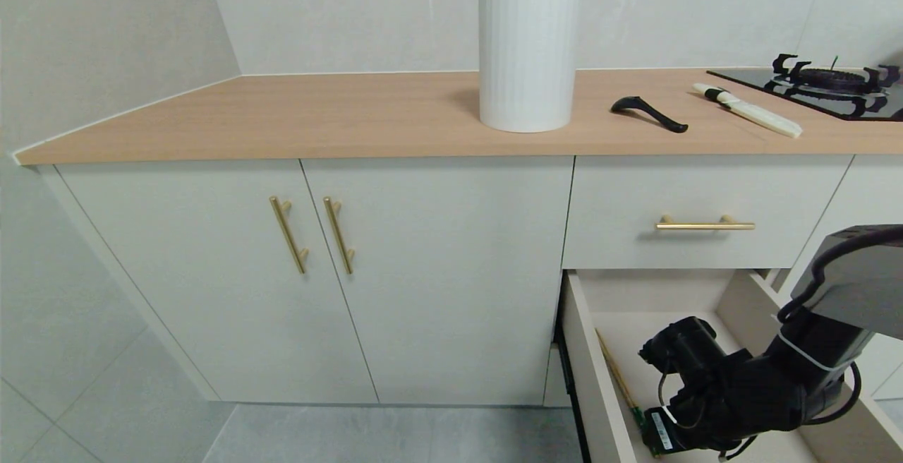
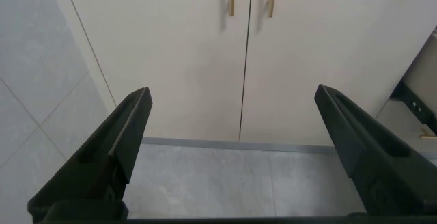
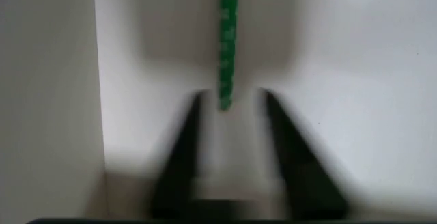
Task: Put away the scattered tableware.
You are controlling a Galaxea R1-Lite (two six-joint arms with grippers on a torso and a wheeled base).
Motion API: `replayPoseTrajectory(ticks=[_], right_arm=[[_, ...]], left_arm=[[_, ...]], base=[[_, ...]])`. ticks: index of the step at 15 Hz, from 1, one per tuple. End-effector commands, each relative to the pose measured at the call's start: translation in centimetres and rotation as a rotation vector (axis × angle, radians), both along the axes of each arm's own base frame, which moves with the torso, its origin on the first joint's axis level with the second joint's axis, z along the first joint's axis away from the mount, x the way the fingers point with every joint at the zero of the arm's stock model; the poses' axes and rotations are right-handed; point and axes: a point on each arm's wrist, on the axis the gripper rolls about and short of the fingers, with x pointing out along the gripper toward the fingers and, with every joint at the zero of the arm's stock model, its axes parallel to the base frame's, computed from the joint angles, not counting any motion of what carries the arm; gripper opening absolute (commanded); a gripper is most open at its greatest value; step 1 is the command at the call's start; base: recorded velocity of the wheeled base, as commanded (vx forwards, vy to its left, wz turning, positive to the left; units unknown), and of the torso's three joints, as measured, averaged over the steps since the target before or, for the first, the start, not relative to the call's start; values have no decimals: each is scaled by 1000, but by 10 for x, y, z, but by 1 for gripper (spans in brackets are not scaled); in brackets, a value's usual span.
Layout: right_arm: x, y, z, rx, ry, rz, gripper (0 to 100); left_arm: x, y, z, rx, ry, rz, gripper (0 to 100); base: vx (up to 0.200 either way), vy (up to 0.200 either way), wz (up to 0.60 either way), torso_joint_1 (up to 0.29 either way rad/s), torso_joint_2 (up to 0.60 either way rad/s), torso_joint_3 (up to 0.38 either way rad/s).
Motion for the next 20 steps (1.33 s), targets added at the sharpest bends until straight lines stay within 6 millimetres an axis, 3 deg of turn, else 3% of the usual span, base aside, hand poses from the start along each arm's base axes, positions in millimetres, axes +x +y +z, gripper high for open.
replayPoseTrajectory(ticks=[1, 5, 8, 11, 15, 20], right_arm=[[0, 0, 2, 2, -5, 0, 100], [-5, -2, 26, 28, -72, 2, 100], [-17, -7, 78, 91, -229, 2, 100], [-46, -19, 135, 178, -399, 34, 100], [-80, -42, 204, 171, -480, 34, 100], [-100, -48, 222, 190, -523, 72, 100]], left_arm=[[0, 0, 0, -1, 0, 2, 100], [0, 0, 0, -1, 0, 1, 100], [0, 0, 0, 0, 1, 1, 100], [0, 0, 0, 0, 1, 1, 100], [0, 0, 0, 0, 1, 1, 100], [0, 0, 0, 0, -1, 2, 100]], base=[[0, 0, 0, 0, 0, 0], [0, 0, 0, 0, 0, 0], [0, 0, 0, 0, 0, 0], [0, 0, 0, 0, 0, 0], [0, 0, 0, 0, 0, 0], [0, 0, 0, 2, -33, -34]])
